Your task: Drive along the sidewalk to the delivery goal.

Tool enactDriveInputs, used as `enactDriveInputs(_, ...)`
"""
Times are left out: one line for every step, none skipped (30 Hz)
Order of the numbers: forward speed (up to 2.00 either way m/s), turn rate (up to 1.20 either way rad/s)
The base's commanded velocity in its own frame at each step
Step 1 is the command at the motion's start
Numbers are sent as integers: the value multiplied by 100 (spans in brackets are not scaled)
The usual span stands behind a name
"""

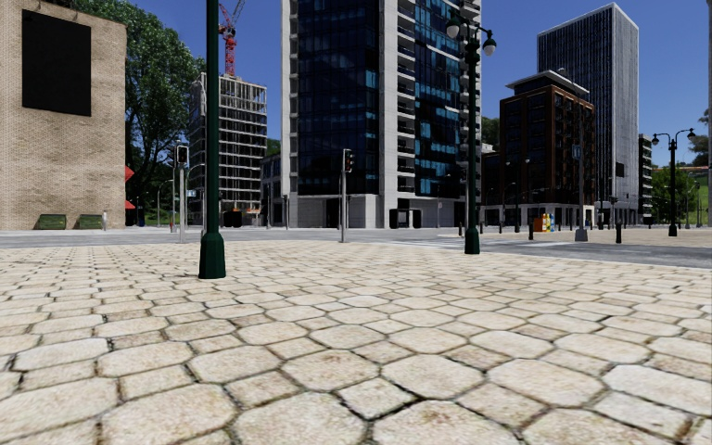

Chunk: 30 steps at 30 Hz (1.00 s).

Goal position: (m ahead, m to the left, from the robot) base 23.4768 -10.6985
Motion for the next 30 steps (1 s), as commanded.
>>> enactDriveInputs(0,0)
enactDriveInputs(0,0)
enactDriveInputs(0,0)
enactDriveInputs(0,0)
enactDriveInputs(0,0)
enactDriveInputs(0,0)
enactDriveInputs(0,0)
enactDriveInputs(0,0)
enactDriveInputs(0,0)
enactDriveInputs(0,0)
enactDriveInputs(0,0)
enactDriveInputs(0,0)
enactDriveInputs(0,0)
enactDriveInputs(0,0)
enactDriveInputs(0,0)
enactDriveInputs(0,0)
enactDriveInputs(0,0)
enactDriveInputs(0,0)
enactDriveInputs(0,0)
enactDriveInputs(0,0)
enactDriveInputs(0,0)
enactDriveInputs(0,0)
enactDriveInputs(0,0)
enactDriveInputs(0,0)
enactDriveInputs(0,0)
enactDriveInputs(0,0)
enactDriveInputs(0,0)
enactDriveInputs(0,0)
enactDriveInputs(0,0)
enactDriveInputs(0,0)
